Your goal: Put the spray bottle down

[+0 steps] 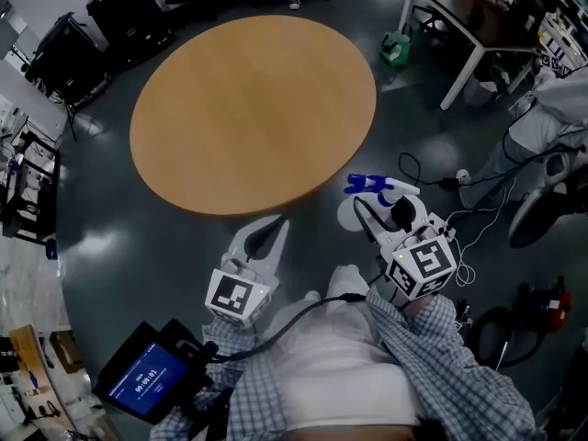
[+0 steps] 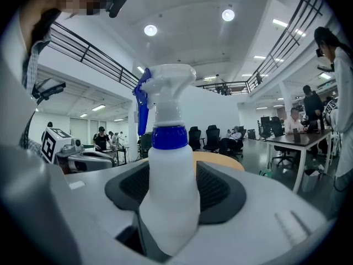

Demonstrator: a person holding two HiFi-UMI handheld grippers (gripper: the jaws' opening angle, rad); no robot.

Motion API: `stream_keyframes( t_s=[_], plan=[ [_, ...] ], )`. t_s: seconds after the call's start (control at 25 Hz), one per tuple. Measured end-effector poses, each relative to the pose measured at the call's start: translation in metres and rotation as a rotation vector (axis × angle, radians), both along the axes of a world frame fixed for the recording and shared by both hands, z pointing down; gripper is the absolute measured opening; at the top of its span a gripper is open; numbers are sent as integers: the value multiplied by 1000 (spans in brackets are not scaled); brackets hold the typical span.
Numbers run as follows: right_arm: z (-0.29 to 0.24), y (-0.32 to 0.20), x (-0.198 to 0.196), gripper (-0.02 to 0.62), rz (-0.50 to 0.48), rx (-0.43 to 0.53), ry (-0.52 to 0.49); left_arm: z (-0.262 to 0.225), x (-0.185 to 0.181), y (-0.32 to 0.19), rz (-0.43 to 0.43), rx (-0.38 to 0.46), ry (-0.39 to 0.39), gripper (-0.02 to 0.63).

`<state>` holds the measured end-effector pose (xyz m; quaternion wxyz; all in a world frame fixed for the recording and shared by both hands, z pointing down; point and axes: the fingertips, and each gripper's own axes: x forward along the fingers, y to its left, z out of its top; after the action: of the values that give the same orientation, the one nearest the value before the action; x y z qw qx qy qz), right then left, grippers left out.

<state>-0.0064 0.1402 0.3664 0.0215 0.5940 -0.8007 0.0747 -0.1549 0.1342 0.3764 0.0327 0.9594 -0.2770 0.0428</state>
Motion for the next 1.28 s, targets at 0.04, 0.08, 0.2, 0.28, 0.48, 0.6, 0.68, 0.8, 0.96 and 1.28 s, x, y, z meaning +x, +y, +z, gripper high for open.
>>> stream_keyframes(
  t_s=[0.04, 0.08, 0.2, 0.28, 0.48, 0.6, 0.68, 0.8, 0.96, 1.28],
  plan=[
    [1, -4, 3, 250, -4, -2, -1, 1, 1, -4, -12, -8, -6, 0],
    [2, -9, 6, 250, -9, -5, -2, 1, 2, -9, -19, -9, -9, 0],
    [4, -30, 18, 250, -18, -11, -5, 6, 10, -25, -14, 6, 17, 0],
    [7, -52, 27, 250, -22, -13, -15, 6, 17, -41, -33, -10, 18, 0],
    [18, -131, 65, 250, -79, -21, -28, -1, 51, -110, -115, -12, 35, 0],
    [10, -161, 77, 250, -116, -17, -25, 0, 65, -130, -148, -23, 10, 0],
    [1, -180, 86, 250, -136, -11, -10, 0, 75, -136, -148, -20, 1, 0],
    [-22, -213, 101, 250, -163, 4, 17, -19, 90, -151, -169, -15, 22, 0],
    [-31, -275, 126, 250, -188, 18, 13, -32, 107, -188, -234, -15, 57, 0],
    [6, -421, 161, 250, -226, 37, 46, -1, 128, -266, -345, -33, 30, 0]
  ],
)
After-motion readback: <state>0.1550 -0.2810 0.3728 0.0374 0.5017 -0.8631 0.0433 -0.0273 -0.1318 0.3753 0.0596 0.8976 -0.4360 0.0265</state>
